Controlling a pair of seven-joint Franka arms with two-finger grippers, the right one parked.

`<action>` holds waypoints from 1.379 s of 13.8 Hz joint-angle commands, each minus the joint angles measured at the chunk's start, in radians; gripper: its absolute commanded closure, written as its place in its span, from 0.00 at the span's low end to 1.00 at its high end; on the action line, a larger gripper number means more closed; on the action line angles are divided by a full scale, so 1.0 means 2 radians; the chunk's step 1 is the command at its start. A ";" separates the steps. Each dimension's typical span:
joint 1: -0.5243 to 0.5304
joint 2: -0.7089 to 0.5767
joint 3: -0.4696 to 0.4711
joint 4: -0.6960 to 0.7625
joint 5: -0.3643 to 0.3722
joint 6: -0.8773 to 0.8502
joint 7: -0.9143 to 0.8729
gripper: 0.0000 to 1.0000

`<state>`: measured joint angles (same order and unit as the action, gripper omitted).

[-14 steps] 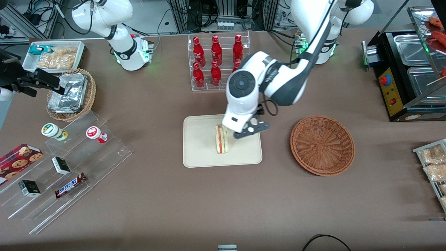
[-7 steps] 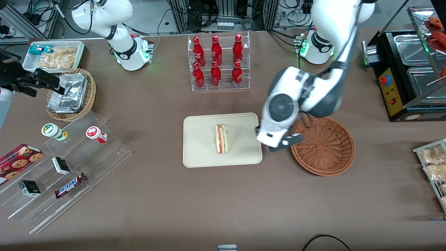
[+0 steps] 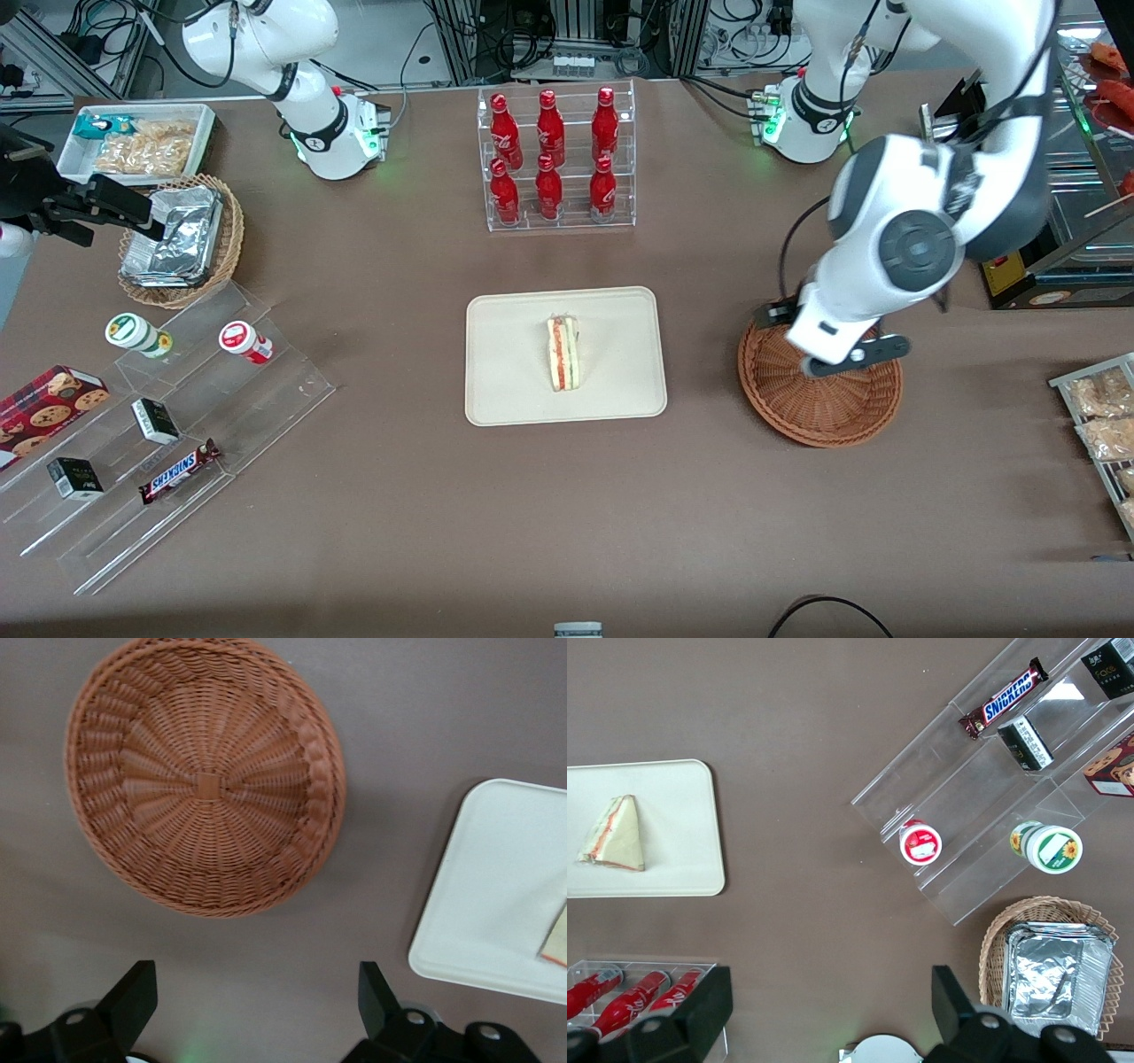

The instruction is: Place sandwich from basket to tray

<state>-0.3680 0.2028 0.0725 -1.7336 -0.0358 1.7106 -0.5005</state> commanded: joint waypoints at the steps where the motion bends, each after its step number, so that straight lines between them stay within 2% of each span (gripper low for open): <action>1: 0.047 -0.061 -0.011 -0.047 -0.001 -0.018 0.058 0.00; 3: 0.073 -0.081 -0.026 -0.042 -0.001 -0.065 0.109 0.00; 6: 0.156 -0.109 -0.084 -0.041 0.001 -0.097 0.147 0.00; 9: 0.201 -0.129 -0.102 -0.041 0.004 -0.113 0.197 0.00; 12: 0.206 -0.144 -0.088 -0.038 0.008 -0.115 0.230 0.00; 16: 0.205 -0.150 -0.083 -0.026 0.044 -0.110 0.230 0.00; 19: 0.205 -0.147 -0.082 -0.020 0.039 -0.086 0.228 0.00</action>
<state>0.0367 -0.0849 -0.0879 -1.7827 0.0326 1.5107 -0.0559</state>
